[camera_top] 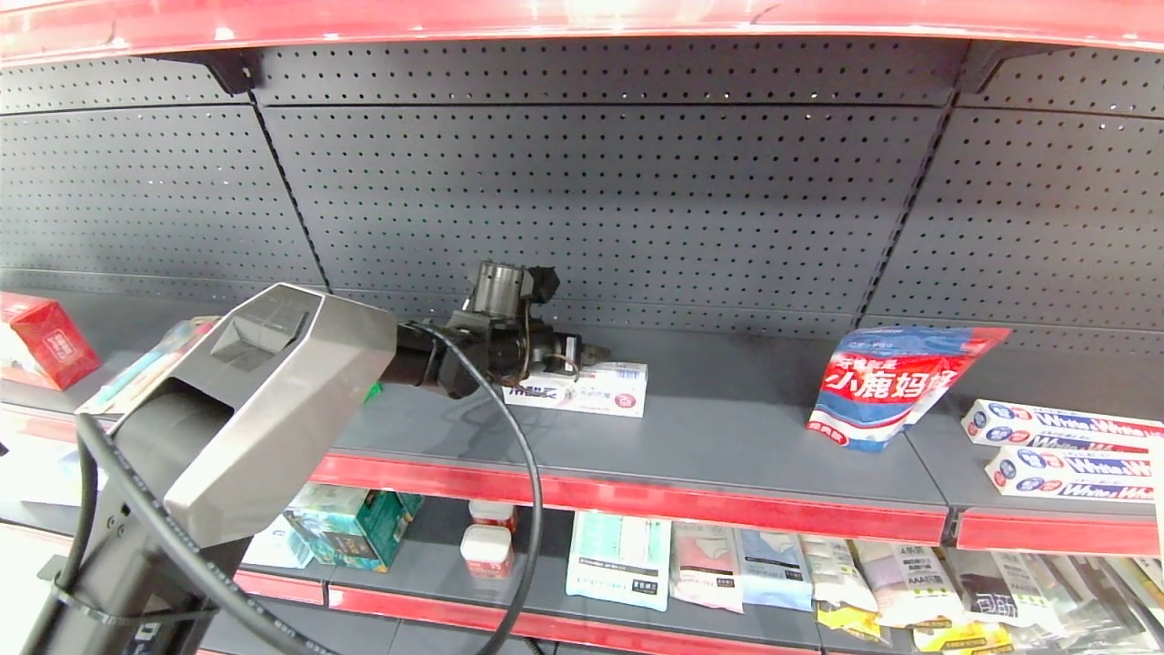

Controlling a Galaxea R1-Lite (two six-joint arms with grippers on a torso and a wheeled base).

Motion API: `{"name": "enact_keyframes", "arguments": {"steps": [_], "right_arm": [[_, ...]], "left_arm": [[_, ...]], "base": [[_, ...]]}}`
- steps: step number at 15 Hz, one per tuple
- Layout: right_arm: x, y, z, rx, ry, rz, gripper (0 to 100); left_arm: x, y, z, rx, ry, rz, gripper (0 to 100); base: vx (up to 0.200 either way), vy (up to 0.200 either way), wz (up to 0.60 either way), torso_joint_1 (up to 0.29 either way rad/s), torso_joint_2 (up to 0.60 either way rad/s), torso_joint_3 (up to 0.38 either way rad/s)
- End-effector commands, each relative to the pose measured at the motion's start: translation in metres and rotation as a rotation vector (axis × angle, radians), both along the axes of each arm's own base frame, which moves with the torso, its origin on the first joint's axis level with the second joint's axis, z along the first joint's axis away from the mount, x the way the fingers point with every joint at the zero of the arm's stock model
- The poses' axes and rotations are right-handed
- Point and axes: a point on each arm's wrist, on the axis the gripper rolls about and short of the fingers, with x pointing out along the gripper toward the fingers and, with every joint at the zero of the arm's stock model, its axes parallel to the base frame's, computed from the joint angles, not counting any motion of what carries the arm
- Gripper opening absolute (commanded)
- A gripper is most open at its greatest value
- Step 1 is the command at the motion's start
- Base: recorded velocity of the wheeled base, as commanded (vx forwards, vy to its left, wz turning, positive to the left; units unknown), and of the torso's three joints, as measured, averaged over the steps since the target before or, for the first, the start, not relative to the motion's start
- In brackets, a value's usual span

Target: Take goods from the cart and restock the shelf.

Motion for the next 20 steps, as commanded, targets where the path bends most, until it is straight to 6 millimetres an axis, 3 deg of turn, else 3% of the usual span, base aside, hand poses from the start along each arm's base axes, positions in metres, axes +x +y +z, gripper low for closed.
{"name": "enact_keyframes", "arguments": {"steps": [1, 9, 14, 20], "right_arm": [[0.0, 0.0, 0.0, 0.0, 0.001, 0.0, 0], [0.0, 0.0, 0.0, 0.0, 0.001, 0.0, 0], [0.0, 0.0, 0.0, -0.002, 0.001, 0.002, 0], [0.0, 0.0, 0.0, -0.002, 0.001, 0.002, 0]], "left_arm": [[-0.001, 0.0, -0.002, 0.001, 0.013, -0.006, 100], [-0.005, 0.002, -0.013, 0.053, 0.059, -0.037, 100], [0.009, -0.005, -0.028, 0.051, 0.042, -0.022, 100], [0.011, -0.007, -0.029, 0.063, 0.051, -0.005, 100]], "base": [[0.0, 0.0, 0.0, 0.0, 0.0, 0.0], [0.0, 0.0, 0.0, 0.0, 0.0, 0.0], [0.0, 0.0, 0.0, 0.0, 0.0, 0.0], [0.0, 0.0, 0.0, 0.0, 0.0, 0.0]]}}
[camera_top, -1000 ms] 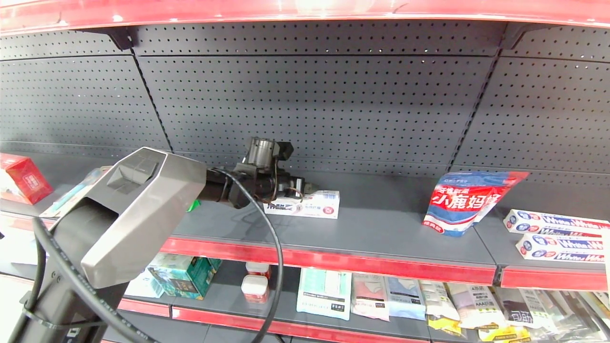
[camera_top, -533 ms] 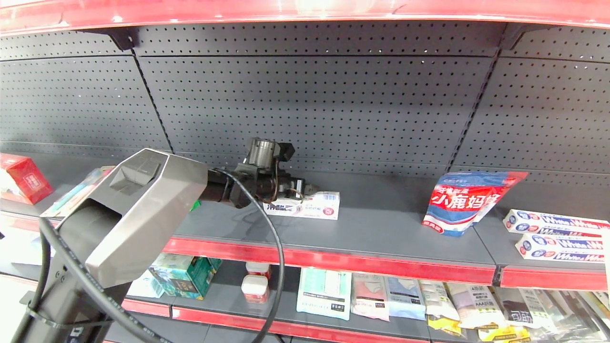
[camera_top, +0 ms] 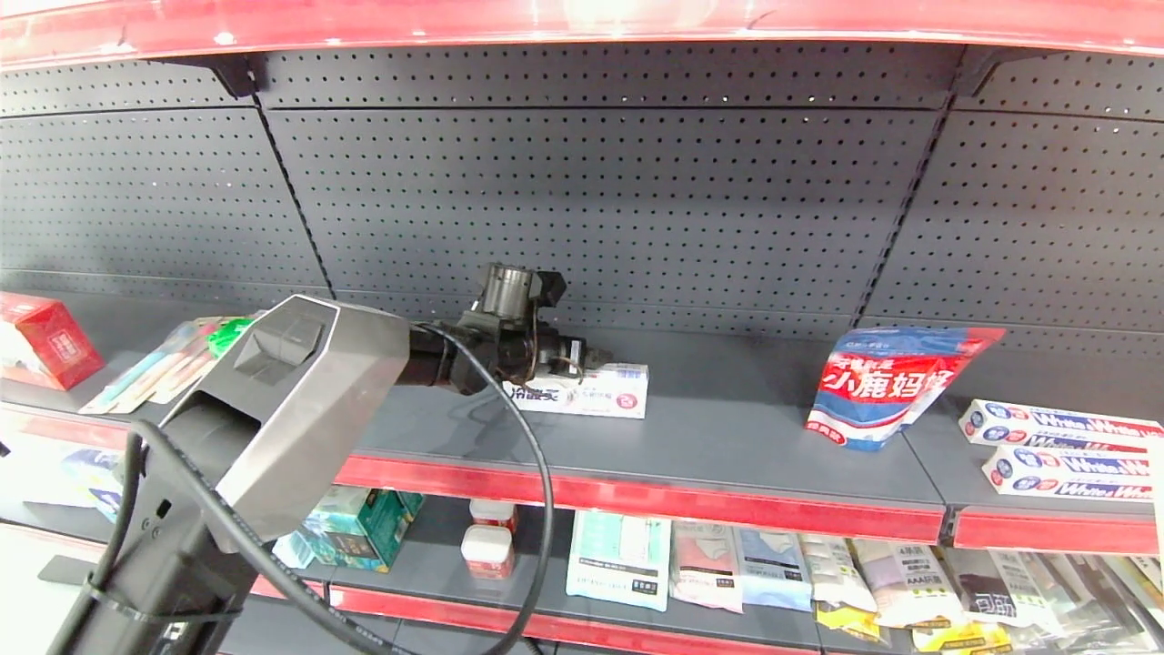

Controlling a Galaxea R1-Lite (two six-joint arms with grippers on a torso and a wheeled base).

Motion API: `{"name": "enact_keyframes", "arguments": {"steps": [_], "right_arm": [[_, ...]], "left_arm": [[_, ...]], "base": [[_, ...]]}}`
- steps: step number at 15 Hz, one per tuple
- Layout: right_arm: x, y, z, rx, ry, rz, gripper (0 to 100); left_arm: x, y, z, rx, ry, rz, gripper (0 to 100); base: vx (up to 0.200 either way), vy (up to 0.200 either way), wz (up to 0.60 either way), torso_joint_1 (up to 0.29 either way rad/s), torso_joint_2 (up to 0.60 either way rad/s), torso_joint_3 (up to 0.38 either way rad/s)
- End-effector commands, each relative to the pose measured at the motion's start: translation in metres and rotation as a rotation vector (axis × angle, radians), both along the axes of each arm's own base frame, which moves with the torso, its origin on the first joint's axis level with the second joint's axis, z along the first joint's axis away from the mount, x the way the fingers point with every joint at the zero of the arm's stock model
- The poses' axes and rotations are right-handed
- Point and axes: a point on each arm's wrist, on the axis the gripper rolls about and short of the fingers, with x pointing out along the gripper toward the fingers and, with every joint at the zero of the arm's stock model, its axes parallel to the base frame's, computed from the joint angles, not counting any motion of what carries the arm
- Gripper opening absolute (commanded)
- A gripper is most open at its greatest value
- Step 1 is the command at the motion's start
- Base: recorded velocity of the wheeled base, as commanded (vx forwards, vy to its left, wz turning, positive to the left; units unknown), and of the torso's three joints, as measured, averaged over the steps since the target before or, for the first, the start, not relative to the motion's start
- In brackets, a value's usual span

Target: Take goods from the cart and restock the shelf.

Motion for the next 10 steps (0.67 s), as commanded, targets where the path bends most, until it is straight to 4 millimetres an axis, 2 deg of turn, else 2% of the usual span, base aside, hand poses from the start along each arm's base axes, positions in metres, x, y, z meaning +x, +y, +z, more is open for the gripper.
{"name": "enact_keyframes", "arguments": {"steps": [1, 3, 5, 10], "right_arm": [[0.0, 0.0, 0.0, -0.001, 0.001, 0.0, 0], [0.0, 0.0, 0.0, -0.001, 0.001, 0.0, 0], [0.0, 0.0, 0.0, -0.001, 0.001, 0.0, 0], [0.0, 0.0, 0.0, 0.001, 0.002, 0.0, 0]], "left_arm": [[0.0, 0.0, -0.007, 0.006, 0.016, -0.009, 100], [-0.002, 0.0, -0.003, 0.012, 0.028, -0.025, 100], [-0.009, 0.005, 0.013, 0.011, 0.07, -0.069, 100], [-0.006, 0.015, 0.012, 0.059, 0.049, -0.091, 100]], "base": [[0.0, 0.0, 0.0, 0.0, 0.0, 0.0], [0.0, 0.0, 0.0, 0.0, 0.0, 0.0], [0.0, 0.0, 0.0, 0.0, 0.0, 0.0], [0.0, 0.0, 0.0, 0.0, 0.0, 0.0]]}}
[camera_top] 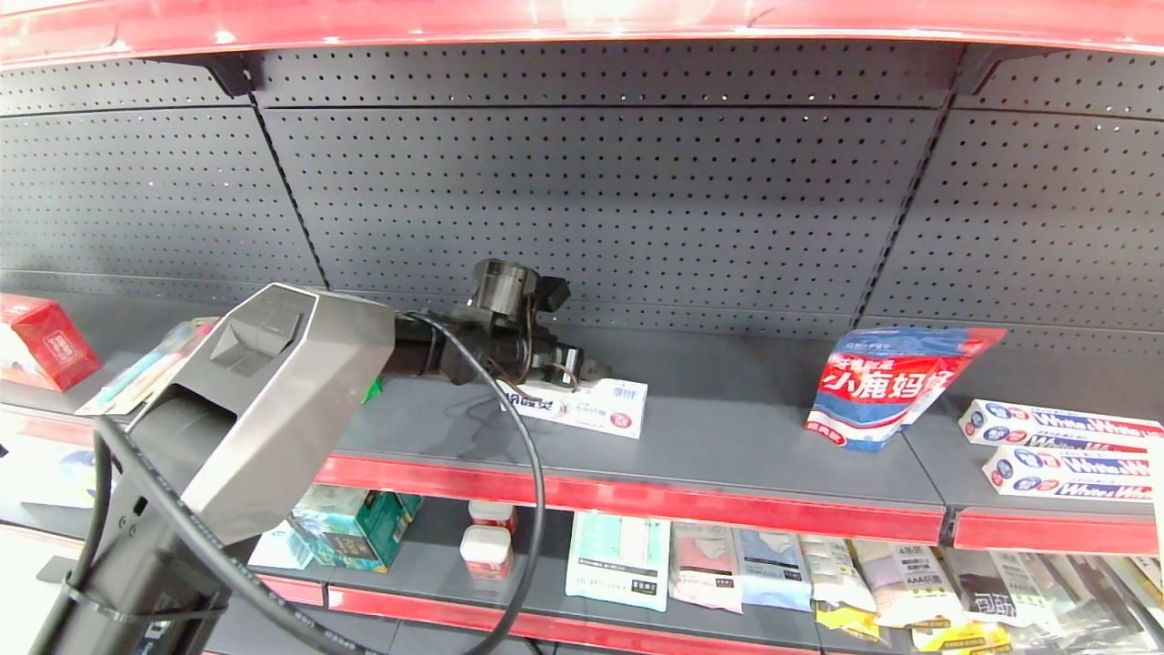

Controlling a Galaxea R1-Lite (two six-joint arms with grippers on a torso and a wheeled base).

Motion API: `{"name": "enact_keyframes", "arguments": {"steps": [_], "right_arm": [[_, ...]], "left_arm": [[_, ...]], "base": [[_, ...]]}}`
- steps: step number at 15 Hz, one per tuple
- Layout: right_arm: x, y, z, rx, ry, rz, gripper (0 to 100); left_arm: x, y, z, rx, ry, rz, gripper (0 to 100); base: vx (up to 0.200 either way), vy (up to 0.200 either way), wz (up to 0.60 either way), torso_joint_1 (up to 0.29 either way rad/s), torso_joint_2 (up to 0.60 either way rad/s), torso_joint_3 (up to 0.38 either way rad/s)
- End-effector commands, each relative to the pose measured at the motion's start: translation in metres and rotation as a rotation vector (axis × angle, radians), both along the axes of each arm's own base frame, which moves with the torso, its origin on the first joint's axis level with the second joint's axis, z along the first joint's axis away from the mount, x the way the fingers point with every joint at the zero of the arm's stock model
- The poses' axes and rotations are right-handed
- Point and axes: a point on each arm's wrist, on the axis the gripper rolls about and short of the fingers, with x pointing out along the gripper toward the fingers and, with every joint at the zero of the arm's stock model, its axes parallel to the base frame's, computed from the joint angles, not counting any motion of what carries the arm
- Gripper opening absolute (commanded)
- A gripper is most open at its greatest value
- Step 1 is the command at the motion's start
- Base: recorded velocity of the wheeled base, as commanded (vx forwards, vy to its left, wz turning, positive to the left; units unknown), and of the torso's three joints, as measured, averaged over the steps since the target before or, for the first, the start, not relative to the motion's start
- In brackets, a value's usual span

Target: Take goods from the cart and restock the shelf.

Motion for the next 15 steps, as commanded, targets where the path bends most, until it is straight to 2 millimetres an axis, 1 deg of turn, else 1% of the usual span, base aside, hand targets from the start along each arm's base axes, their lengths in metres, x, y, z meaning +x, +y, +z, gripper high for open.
{"name": "enact_keyframes", "arguments": {"steps": [1, 3, 5, 8, 9, 12, 13, 14, 15], "right_arm": [[0.0, 0.0, 0.0, 0.0, 0.002, 0.001, 0], [0.0, 0.0, 0.0, 0.0, 0.002, 0.001, 0], [0.0, 0.0, 0.0, 0.0, 0.002, 0.003, 0], [0.0, 0.0, 0.0, 0.0, 0.002, 0.003, 0], [0.0, 0.0, 0.0, 0.0, 0.002, 0.003, 0], [0.0, 0.0, 0.0, 0.0, 0.002, 0.003, 0], [0.0, 0.0, 0.0, 0.0, 0.002, 0.003, 0], [0.0, 0.0, 0.0, 0.0, 0.002, 0.003, 0], [0.0, 0.0, 0.0, -0.001, 0.002, 0.003, 0]], "left_arm": [[0.001, 0.004, 0.001, 0.002, -0.002, 0.01, 100], [-0.002, 0.006, 0.003, 0.005, 0.003, 0.012, 100], [-0.009, 0.011, 0.006, 0.014, 0.019, 0.016, 100], [-0.015, 0.018, 0.014, 0.016, 0.023, 0.024, 100], [-0.018, 0.021, 0.018, 0.017, 0.027, 0.029, 100], [-0.03, 0.027, 0.02, 0.033, 0.054, 0.037, 100], [-0.03, 0.027, 0.02, 0.033, 0.054, 0.037, 100], [-0.038, 0.031, 0.022, 0.04, 0.069, 0.039, 100], [-0.042, 0.032, 0.023, 0.044, 0.076, 0.038, 100]], "base": [[0.0, 0.0, 0.0, 0.0, 0.0, 0.0], [0.0, 0.0, 0.0, 0.0, 0.0, 0.0], [0.0, 0.0, 0.0, 0.0, 0.0, 0.0], [0.0, 0.0, 0.0, 0.0, 0.0, 0.0], [0.0, 0.0, 0.0, 0.0, 0.0, 0.0], [0.0, 0.0, 0.0, 0.0, 0.0, 0.0], [0.0, 0.0, 0.0, 0.0, 0.0, 0.0], [0.0, 0.0, 0.0, 0.0, 0.0, 0.0], [0.0, 0.0, 0.0, 0.0, 0.0, 0.0]]}}
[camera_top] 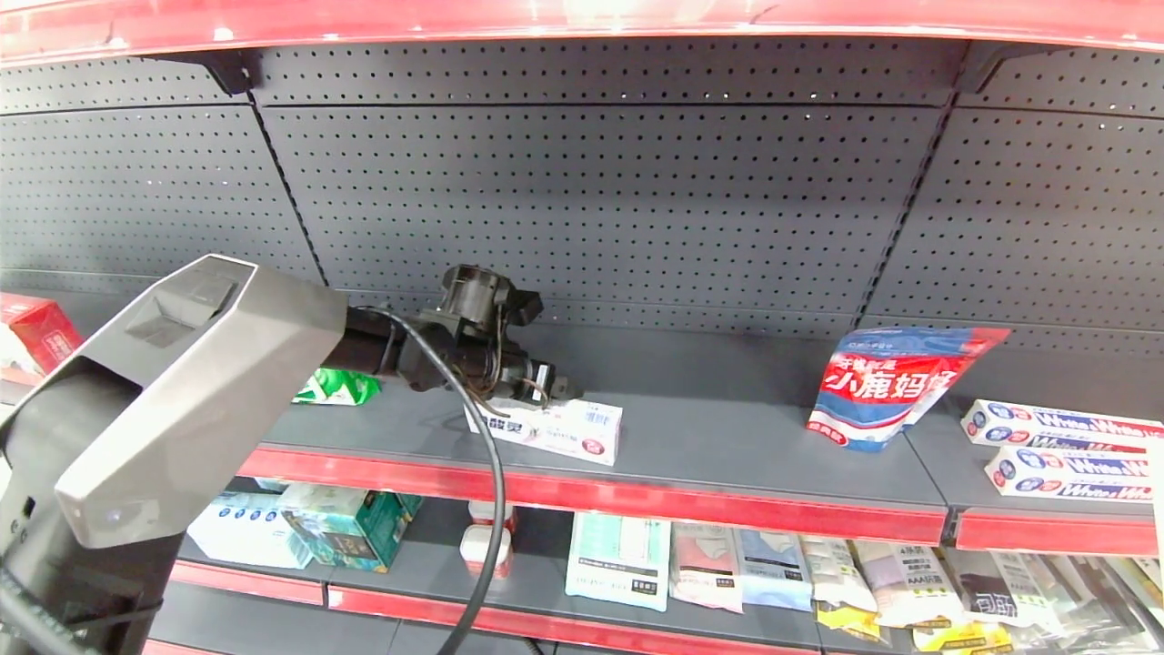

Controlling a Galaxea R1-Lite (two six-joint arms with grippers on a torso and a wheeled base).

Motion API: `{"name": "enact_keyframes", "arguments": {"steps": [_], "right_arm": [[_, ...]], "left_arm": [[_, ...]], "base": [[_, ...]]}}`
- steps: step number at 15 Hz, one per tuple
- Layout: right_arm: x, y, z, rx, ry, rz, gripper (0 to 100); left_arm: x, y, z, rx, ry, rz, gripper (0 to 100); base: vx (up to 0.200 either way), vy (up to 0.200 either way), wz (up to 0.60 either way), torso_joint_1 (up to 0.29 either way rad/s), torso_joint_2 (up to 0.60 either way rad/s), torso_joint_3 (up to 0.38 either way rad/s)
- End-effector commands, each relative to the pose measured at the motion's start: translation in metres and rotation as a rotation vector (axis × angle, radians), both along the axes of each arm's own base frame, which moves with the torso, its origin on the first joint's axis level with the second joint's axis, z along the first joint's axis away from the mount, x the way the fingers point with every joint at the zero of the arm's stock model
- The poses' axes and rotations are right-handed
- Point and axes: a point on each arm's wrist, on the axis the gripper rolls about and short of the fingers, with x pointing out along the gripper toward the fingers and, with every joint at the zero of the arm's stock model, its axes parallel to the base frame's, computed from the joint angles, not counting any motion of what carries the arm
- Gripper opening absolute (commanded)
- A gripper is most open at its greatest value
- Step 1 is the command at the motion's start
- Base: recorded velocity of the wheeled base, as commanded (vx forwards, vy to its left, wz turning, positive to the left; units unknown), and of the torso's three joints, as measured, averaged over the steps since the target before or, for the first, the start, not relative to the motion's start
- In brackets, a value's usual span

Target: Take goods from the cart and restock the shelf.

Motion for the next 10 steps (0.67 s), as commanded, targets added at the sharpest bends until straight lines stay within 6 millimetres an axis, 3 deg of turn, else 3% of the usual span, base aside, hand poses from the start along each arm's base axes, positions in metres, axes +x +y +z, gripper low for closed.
{"name": "enact_keyframes", "arguments": {"steps": [1, 10], "right_arm": [[0.0, 0.0, 0.0, 0.0, 0.001, 0.0, 0], [0.0, 0.0, 0.0, 0.001, 0.001, 0.002, 0]], "left_arm": [[-0.009, 0.004, 0.011, -0.004, -0.007, -0.001, 100], [-0.021, 0.024, 0.015, 0.019, 0.022, 0.043, 100]], "base": [[0.0, 0.0, 0.0, 0.0, 0.0, 0.0], [0.0, 0.0, 0.0, 0.0, 0.0, 0.0]]}}
